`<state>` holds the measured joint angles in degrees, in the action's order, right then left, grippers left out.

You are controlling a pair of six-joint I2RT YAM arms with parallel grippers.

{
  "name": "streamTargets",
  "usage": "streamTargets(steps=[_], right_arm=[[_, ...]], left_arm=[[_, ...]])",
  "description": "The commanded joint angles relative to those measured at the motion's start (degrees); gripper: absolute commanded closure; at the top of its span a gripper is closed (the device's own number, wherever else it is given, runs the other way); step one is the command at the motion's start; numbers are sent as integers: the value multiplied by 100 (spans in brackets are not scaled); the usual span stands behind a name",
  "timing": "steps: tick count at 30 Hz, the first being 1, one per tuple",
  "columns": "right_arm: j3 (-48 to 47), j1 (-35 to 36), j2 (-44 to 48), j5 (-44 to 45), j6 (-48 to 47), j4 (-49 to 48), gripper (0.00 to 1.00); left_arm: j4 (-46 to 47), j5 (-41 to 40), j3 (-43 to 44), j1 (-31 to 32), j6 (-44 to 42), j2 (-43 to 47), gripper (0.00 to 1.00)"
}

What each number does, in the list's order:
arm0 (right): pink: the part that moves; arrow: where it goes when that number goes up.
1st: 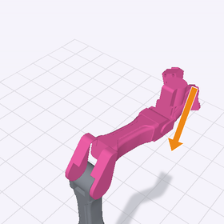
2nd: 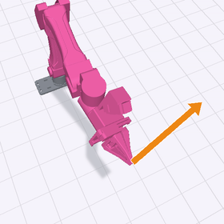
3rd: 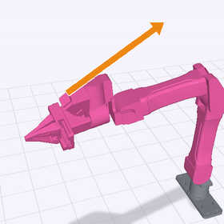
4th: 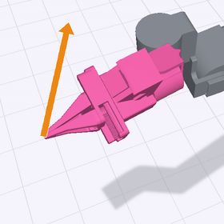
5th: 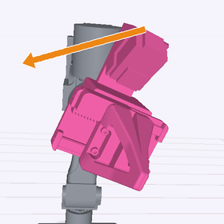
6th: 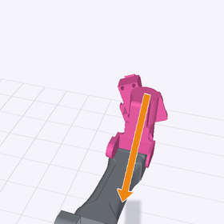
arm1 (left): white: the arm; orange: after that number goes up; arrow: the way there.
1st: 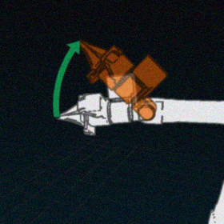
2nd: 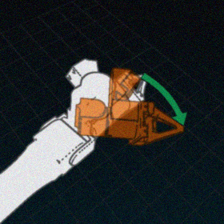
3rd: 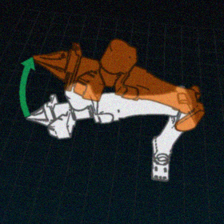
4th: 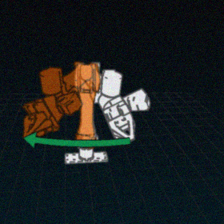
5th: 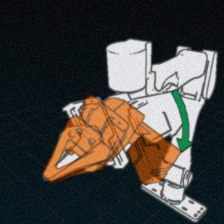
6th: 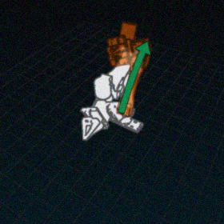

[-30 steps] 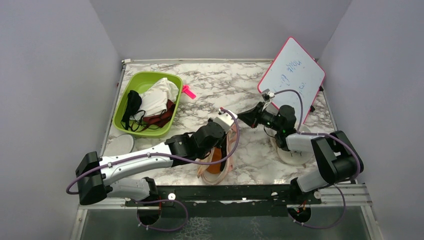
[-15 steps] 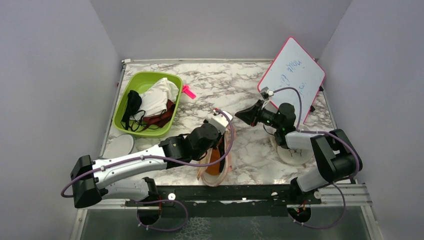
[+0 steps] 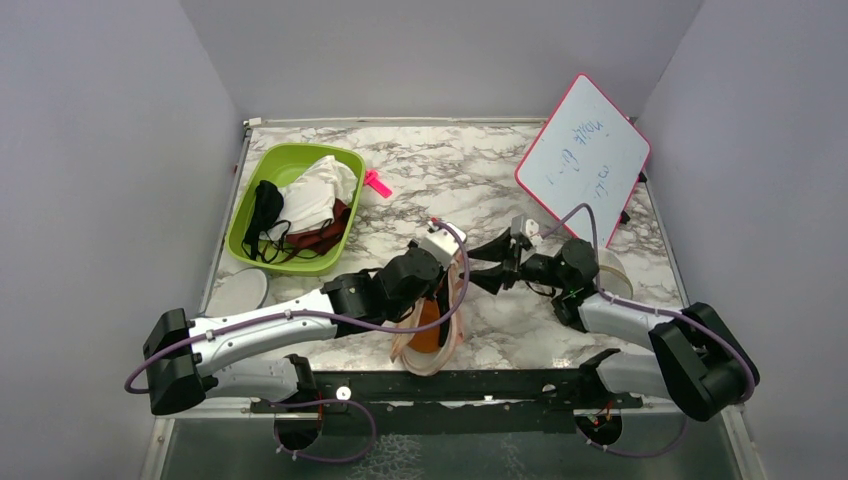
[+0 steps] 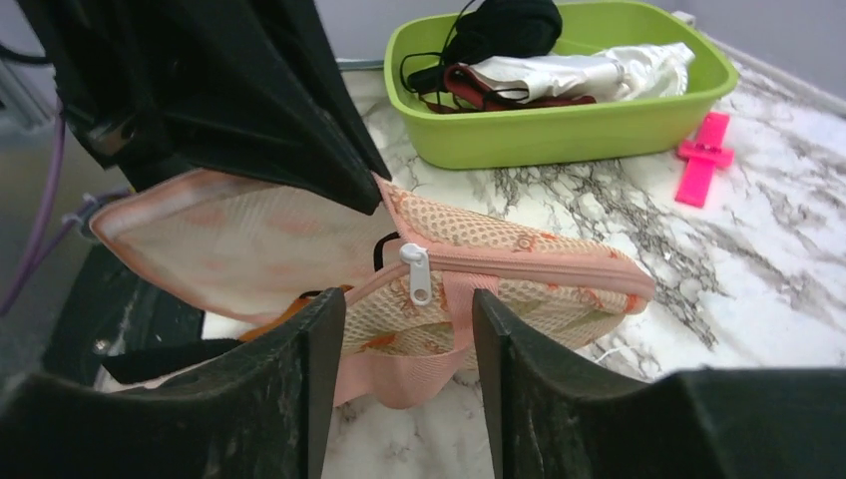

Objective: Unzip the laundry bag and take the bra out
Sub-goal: Unzip the laundry bag at the center of the board.

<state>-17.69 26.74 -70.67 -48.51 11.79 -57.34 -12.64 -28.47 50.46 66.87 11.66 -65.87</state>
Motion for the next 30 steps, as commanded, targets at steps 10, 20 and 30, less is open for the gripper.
streamTargets(steps=[10, 20, 30], right_arm=[[-176, 210, -618, -454, -1066, -682, 68], [-65, 364, -851, -231, -995, -1002, 67], [-14, 478, -1230, 183, -906, -1449, 64]], left_arm=[[186, 247, -176, 15, 58, 198, 100], [264, 396, -138, 12, 29, 144, 100], [376, 541, -173, 14, 91, 115, 100]])
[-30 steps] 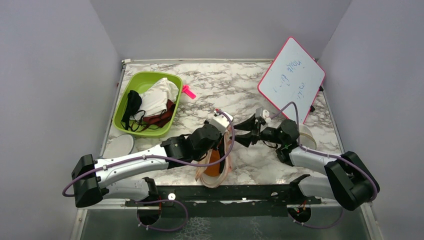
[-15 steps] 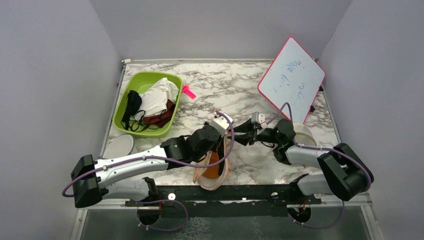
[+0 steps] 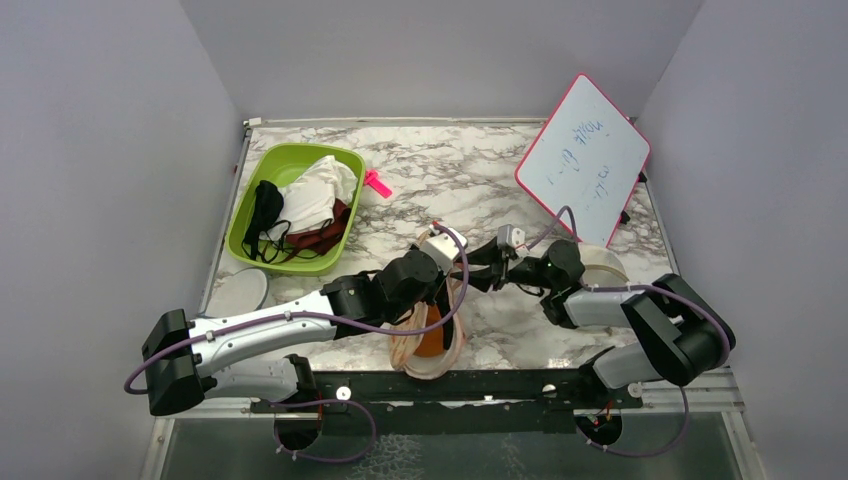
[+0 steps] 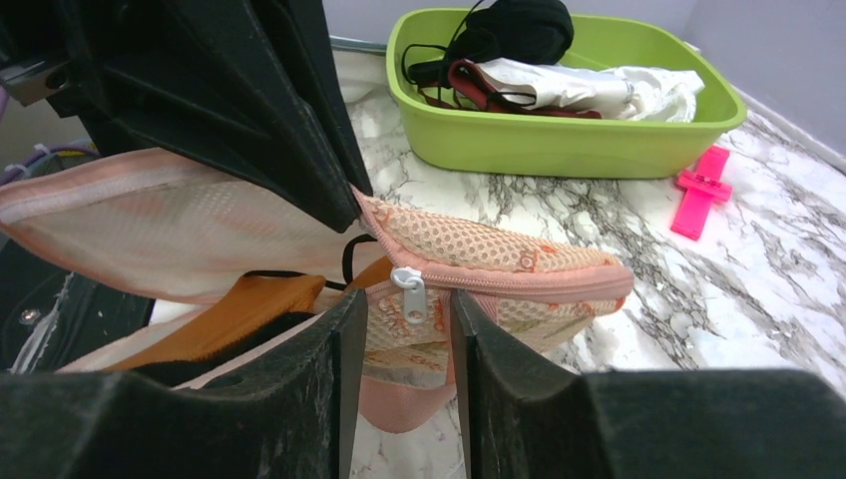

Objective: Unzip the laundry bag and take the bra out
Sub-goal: Unzip the laundry bag at the center of the board.

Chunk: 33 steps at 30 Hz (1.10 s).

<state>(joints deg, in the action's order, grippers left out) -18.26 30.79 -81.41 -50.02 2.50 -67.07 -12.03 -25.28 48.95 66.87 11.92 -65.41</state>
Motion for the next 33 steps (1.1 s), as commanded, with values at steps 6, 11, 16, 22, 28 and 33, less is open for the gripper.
streamTargets(steps=[6, 11, 16, 22, 28, 33], right_arm=[[27, 115, -404, 410, 177, -798, 64], [36, 128, -556, 528, 352, -1111, 69], [54, 129, -589, 630, 413, -1180, 83], [81, 129, -456, 842, 333, -872, 99], [60, 129, -44, 1152, 217, -174, 99], [174, 129, 431, 1373, 15, 403, 99]], left_arm=[[338, 339, 40, 17, 65, -44, 100], [336, 352, 47, 16, 65, -69, 100], [328, 327, 45, 19, 57, -69, 100], [240, 167, 36, 18, -11, -19, 100], [52, -77, 108, 13, -95, 1, 100], [-27, -234, 65, 18, -137, 99, 100]])
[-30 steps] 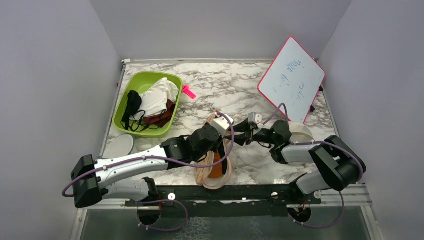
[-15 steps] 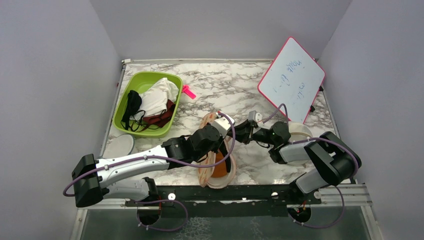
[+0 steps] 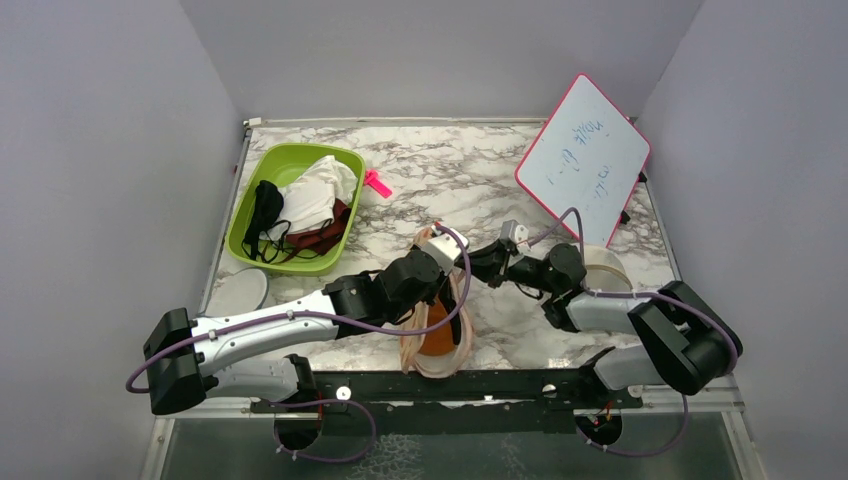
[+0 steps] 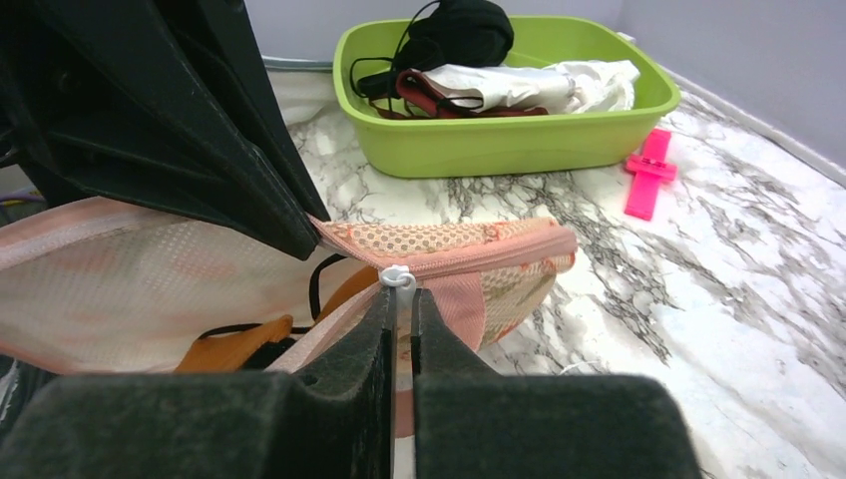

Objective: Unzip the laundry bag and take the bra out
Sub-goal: Unzip the laundry bag at the center of the board.

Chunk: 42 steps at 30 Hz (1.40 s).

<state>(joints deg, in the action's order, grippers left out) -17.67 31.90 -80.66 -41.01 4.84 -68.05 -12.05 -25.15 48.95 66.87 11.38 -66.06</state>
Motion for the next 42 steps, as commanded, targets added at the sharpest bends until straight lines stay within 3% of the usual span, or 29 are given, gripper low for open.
streamTargets(steps=[1, 16, 25, 35, 42], right_arm=[[135, 16, 436, 557, -214, 581, 99], [-733, 18, 239, 2294, -881, 1935, 99], [-1201, -42, -855, 2514, -1086, 1113, 99], [-897, -57, 49, 2176, -1004, 1843, 99], [-544, -52, 676, 1903, -947, 2318, 99]], left_arm=[[-25, -280, 54, 18, -83, 186, 100], [-12, 257, 40, 14, -636, 117, 100], [23, -193, 61, 13, -558, 25, 100], [-475, -862, 401, 7, 217, -708, 100], [-494, -954, 839, -13, 466, -1243, 75]])
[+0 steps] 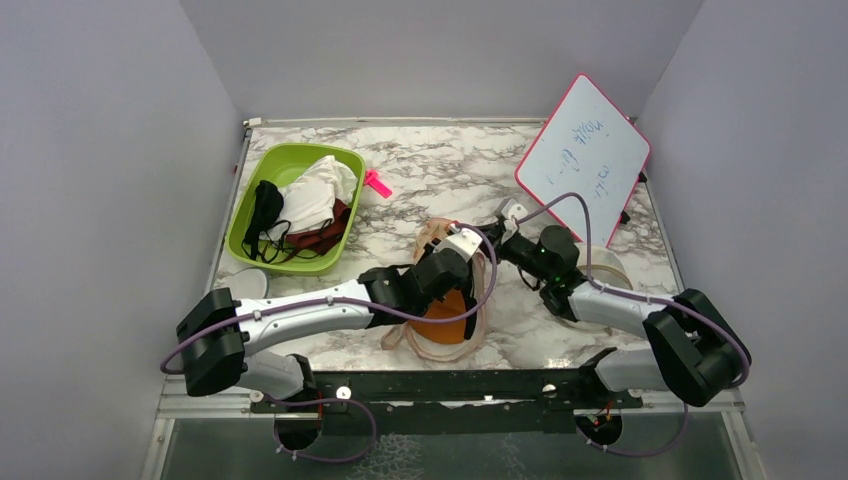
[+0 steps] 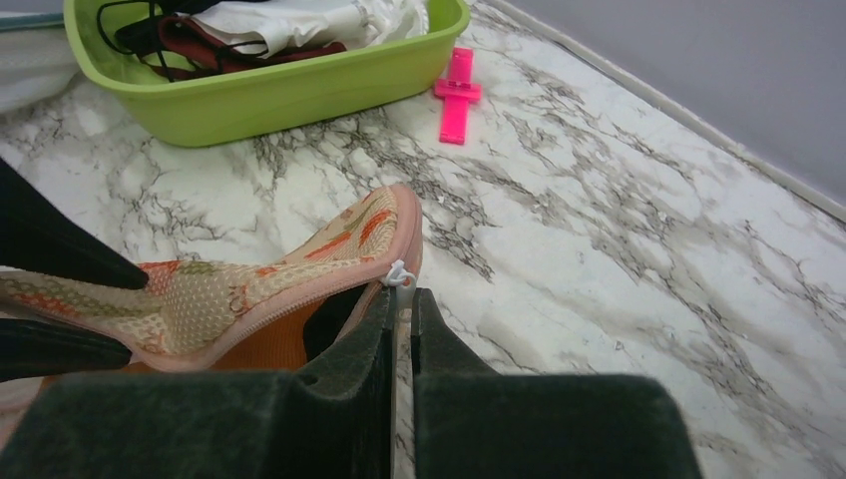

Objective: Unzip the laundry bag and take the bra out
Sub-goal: Unzip the laundry bag at the center of the board.

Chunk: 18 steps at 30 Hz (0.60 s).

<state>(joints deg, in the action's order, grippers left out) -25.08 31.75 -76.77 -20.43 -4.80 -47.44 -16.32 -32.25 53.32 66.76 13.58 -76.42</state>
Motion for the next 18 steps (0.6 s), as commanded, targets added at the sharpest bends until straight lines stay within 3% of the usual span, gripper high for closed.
streamTargets(steps=[1, 3, 5, 13, 18], right_arm=[[247, -37, 342, -159, 31, 260, 99], [296, -37, 406, -171, 53, 308, 99], [329, -37, 446, -208, 109, 335, 99], [369, -38, 635, -251, 223, 372, 99], [366, -37, 760, -256, 235, 450, 99]], left_arm=[[-72, -254, 505, -4, 260, -275, 69], [-67, -271, 590, 1, 355, -336, 52], [-5, -288, 640, 3, 425, -344, 42], [239, -373, 807, -84, 632, -453, 33], [625, 64, 727, -200, 871, -412, 27]])
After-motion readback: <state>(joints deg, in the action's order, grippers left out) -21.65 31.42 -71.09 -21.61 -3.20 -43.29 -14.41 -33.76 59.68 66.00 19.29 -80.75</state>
